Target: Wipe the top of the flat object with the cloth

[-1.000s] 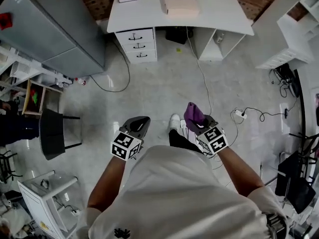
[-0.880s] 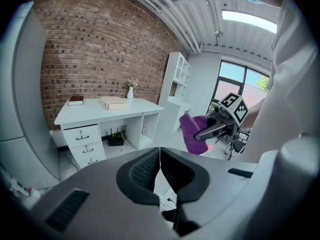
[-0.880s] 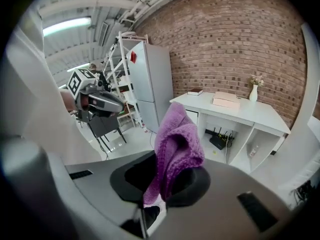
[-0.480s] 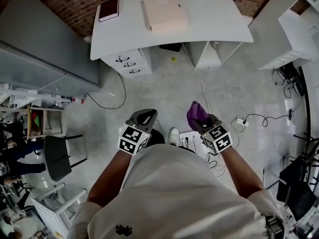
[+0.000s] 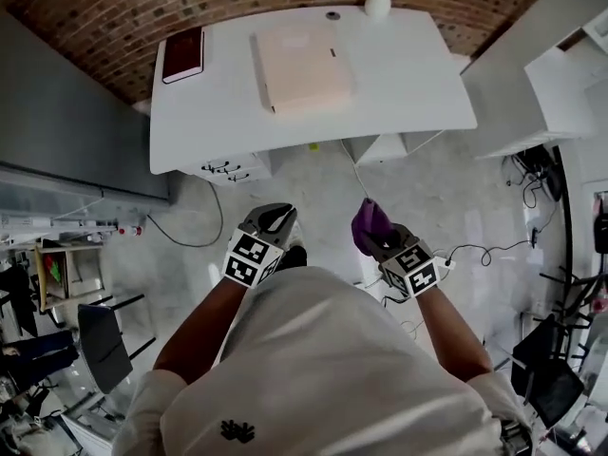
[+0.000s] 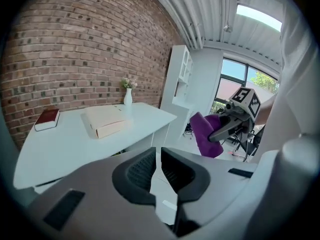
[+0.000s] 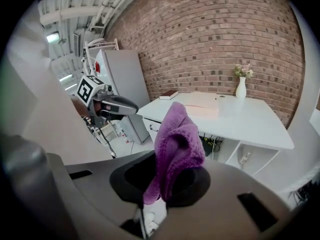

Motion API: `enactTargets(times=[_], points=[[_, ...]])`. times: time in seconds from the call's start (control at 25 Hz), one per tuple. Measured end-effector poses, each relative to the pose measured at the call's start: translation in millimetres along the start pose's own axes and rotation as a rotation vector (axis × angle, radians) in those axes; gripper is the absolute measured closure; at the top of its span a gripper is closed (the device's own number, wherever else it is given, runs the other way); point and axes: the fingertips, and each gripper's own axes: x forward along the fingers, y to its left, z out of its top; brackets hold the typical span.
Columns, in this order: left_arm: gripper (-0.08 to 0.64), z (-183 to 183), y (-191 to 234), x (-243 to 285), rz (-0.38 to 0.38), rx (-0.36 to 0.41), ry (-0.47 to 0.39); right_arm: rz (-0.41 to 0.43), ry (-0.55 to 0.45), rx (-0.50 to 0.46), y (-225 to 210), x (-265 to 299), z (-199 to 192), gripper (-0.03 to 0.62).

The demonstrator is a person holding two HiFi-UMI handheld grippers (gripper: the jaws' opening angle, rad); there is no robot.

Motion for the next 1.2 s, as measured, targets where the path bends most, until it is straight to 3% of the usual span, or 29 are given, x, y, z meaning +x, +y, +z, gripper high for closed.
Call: enactTargets(times=[0.08, 0.16, 0.2, 0.36, 0.48, 0.8, 0.96, 1.2], points=[[0.528, 25, 27, 17, -0.018, 0.025, -0.017, -0.020, 0.003, -0.019, -28, 16, 32, 0.515], [0.432, 43, 57, 33, -0.024, 0.034, -0.021, -0.037, -0.004, -0.025, -56, 34, 66, 0.515], [0.420, 50, 73, 40, -0.018, 0.033, -0.021, -0.039, -0.014, -0.025, -67, 43, 83, 0.515], [0.453, 76, 117, 66, 0.029, 0.020, -0.053, 0.011, -0.006, -0.128, -96, 76, 143, 0.515], [0.517, 89, 140, 86, 0.078, -0.007, -0.075, 0.052, 0.016, -0.211, -130, 102, 172, 0.514], [0.535, 129, 216, 142, 0.297, -0.190, -0.092, 0.335, 0.048, -0.456, -213, 184, 282, 0.514], [0.535, 140, 239, 185, 0.416, -0.217, -0.067, 0.470, 0.037, -0.518, -246, 220, 315, 0.515], [0.535, 142, 258, 238, 0.506, -0.278, -0.003, 0.634, 0.040, -0.578, -258, 264, 347, 0.515]])
